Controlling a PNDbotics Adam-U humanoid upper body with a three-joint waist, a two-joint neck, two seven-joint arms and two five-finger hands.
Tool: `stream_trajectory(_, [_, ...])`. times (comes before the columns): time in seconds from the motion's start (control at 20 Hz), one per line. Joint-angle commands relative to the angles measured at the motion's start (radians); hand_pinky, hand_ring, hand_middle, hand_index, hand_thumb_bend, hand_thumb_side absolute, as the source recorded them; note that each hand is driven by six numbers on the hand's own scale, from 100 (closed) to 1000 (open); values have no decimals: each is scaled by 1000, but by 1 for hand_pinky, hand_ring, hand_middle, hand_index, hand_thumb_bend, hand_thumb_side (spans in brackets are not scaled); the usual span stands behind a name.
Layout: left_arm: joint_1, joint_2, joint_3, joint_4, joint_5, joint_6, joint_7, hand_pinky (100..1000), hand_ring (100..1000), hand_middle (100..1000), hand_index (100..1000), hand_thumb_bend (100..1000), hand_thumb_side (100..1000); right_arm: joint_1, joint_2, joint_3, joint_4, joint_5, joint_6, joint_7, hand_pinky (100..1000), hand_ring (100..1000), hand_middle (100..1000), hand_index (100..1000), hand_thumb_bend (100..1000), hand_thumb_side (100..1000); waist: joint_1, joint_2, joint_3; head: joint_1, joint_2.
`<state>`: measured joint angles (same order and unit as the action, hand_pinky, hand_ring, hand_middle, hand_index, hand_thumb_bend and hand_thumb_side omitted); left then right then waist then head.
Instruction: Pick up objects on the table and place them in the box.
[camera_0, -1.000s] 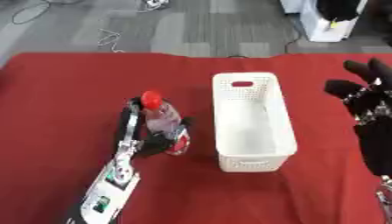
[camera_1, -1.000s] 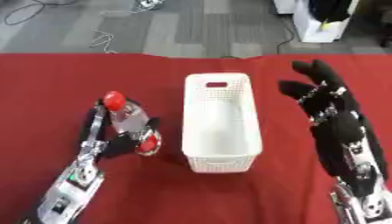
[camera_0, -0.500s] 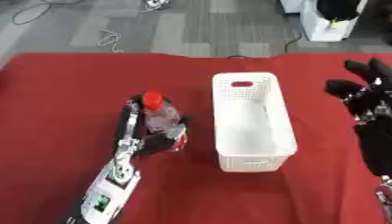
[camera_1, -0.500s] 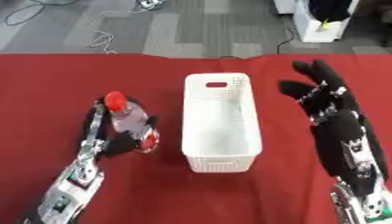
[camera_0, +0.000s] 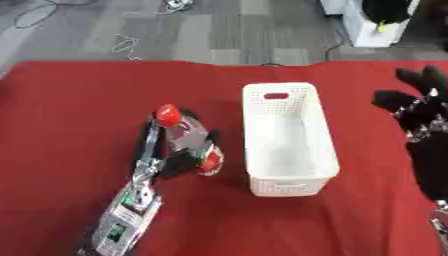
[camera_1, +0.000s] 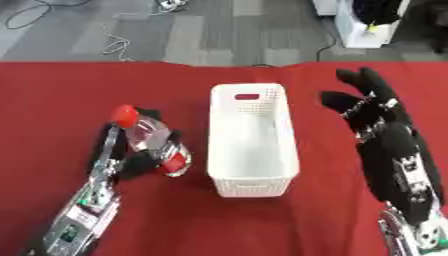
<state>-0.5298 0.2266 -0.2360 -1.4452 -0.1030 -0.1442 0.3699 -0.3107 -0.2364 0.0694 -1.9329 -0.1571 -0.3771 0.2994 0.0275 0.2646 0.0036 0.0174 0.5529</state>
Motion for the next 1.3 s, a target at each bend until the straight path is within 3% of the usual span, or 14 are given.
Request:
stream_trajectory(0.05, [-23, 2, -3, -28, 3, -4, -13, 100, 736, 282, 131, 100, 100, -7, 0, -5, -10, -4, 6, 0, 874, 827, 921, 1000, 289, 881, 2, -17, -1, 3, -2])
stream_trajectory(0.15, [-25, 3, -3, -36, -11, -1, -21, 100, 708, 265, 123, 175, 100, -7, 0, -5, -10, -5, 7, 0, 874, 827, 921, 1000, 286, 882, 3, -18, -1, 3, -2])
stream_trajectory(0.35, [-31, 7, 4, -60, -31, 0, -14, 100, 674, 246, 117, 242, 100, -6, 0, -6, -9, -5, 9, 0, 875, 827, 921, 1000, 280, 889, 5, -21, 0, 2, -4])
stream_trajectory(0.9, [-127, 141, 69, -201, 18, 33, 12, 100, 571, 213, 125, 265, 100, 6, -4, -9, 2, -10, 14, -6, 875, 828, 922, 1000, 272, 889, 12, -51, 11, -8, -6])
stream_trajectory(1.3, [-195, 182, 70, -227, 29, 49, -4, 100, 519, 202, 130, 270, 100, 11, -6, -7, 8, -15, 14, -2, 876, 829, 922, 1000, 273, 889, 15, -66, 7, -9, -16])
